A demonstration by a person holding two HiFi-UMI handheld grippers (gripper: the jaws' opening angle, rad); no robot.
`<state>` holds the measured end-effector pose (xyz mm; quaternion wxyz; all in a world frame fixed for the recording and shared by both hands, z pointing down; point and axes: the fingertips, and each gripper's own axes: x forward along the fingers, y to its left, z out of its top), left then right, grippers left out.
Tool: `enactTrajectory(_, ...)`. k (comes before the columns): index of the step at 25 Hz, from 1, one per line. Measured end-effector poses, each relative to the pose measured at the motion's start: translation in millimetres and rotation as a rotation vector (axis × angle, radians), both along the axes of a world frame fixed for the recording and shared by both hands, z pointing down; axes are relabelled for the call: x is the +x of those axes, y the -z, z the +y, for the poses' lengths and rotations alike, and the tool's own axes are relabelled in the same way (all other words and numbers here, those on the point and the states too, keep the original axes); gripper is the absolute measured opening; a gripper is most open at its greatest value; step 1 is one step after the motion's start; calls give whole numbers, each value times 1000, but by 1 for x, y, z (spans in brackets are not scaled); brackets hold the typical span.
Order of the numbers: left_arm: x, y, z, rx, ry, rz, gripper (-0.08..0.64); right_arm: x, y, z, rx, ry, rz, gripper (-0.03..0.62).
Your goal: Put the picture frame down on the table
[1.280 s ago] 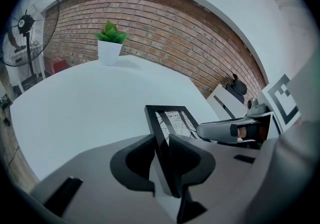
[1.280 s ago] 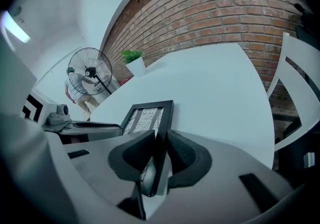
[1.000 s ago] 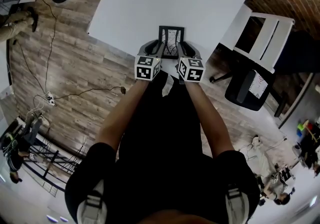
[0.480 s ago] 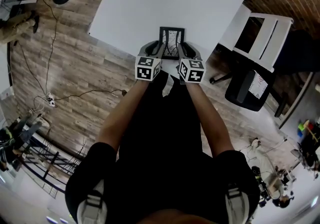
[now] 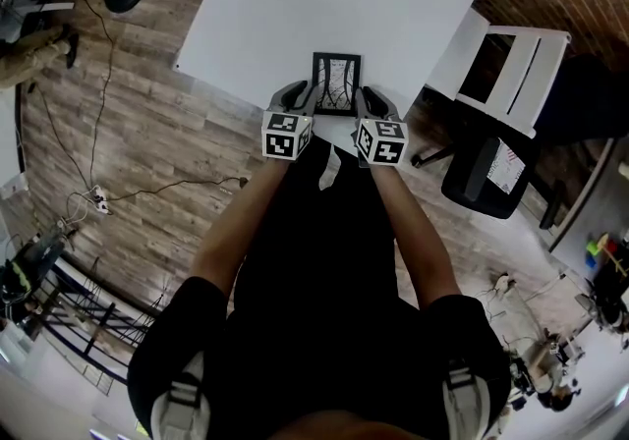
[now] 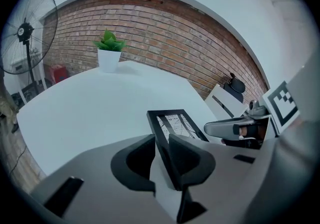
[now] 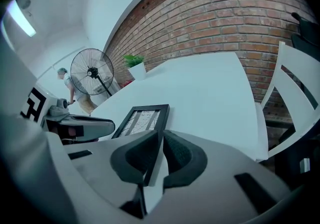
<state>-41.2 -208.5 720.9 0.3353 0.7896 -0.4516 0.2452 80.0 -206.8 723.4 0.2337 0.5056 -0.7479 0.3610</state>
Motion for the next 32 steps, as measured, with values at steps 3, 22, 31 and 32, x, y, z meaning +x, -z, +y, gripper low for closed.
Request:
enactTrajectory(3,1,5,5,13,-29,-2,60,1,7,3,21,39,20,8)
enactTrajectory(22,-1,83,30,104,-69,86,23,-6,79,34,172,86,3,-2)
enactTrajectory(31,0,103,46,125,-95,93,23,-10,93,56,173,103,-4,-2)
enactTrajectory(32,0,105,49,124,-97,93,24,-10,94,58,172,102,-3,-2)
